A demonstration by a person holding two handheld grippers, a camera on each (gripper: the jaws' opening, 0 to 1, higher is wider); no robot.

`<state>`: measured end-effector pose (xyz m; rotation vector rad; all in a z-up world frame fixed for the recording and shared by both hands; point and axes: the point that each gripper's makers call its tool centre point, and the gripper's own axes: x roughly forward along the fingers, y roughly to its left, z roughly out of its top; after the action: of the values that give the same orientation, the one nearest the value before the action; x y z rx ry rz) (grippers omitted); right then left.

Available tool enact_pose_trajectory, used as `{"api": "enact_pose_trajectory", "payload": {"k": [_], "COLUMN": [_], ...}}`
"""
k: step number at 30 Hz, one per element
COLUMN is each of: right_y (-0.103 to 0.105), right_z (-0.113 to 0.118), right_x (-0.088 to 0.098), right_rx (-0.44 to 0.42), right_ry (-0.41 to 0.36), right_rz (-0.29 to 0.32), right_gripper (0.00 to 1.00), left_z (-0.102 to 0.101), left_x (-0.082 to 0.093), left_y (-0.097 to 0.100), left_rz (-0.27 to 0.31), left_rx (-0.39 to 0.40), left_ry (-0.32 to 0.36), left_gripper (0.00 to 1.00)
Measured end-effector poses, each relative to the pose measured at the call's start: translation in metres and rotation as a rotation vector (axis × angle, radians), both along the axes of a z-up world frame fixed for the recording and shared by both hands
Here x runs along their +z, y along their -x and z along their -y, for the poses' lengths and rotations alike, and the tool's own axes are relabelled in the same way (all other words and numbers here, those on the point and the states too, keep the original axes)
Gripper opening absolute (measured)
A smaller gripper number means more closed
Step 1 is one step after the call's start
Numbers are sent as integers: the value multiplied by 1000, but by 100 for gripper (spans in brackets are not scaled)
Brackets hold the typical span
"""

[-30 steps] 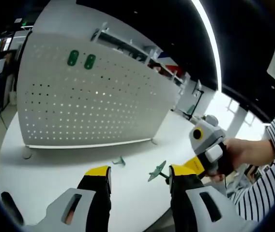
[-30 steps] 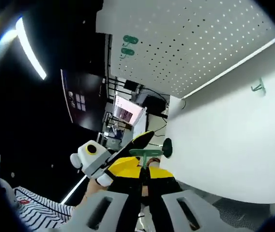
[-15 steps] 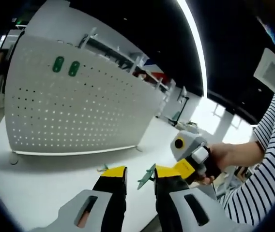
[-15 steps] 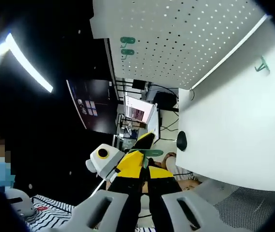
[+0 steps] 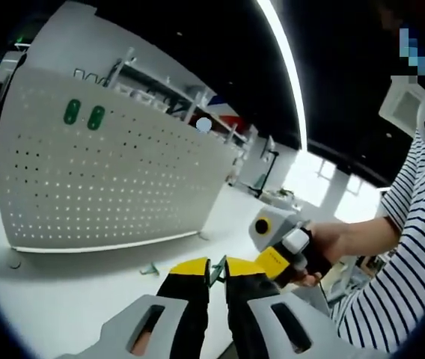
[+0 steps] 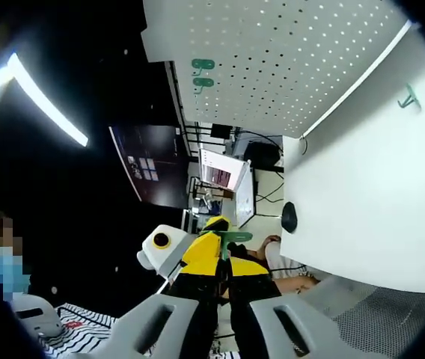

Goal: Insert the hook assembly into the mounting plate slot until the hook locks in place.

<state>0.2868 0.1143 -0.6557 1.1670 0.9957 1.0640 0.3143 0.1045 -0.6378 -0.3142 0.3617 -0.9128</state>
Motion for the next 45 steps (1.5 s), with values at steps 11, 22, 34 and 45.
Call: {"api": "enact_pose_trajectory", "payload": {"k": [11,22,34,45], "right_y": [4,-8,-13,-13], "right_z": [-1,5,14,-1], "right_x": [-3,-4,6,13], "right_rx": [23,-34,-30,21], "right_ry": [-27,150,488,698], "right_rz": [-34,252,657,985], "right_gripper": [0,1,0,11], "left_z": [2,-2,-55,-58], "left_x": [-3,-10,-29,-40], "left_y": [5,-2,-30,-26], "left_rz": [71,67,-159,-279], "left_rx": [-53,-38,256,303], "left_ry": [-97,-165,-128,-97], "left_gripper": [3,2,1,1]}}
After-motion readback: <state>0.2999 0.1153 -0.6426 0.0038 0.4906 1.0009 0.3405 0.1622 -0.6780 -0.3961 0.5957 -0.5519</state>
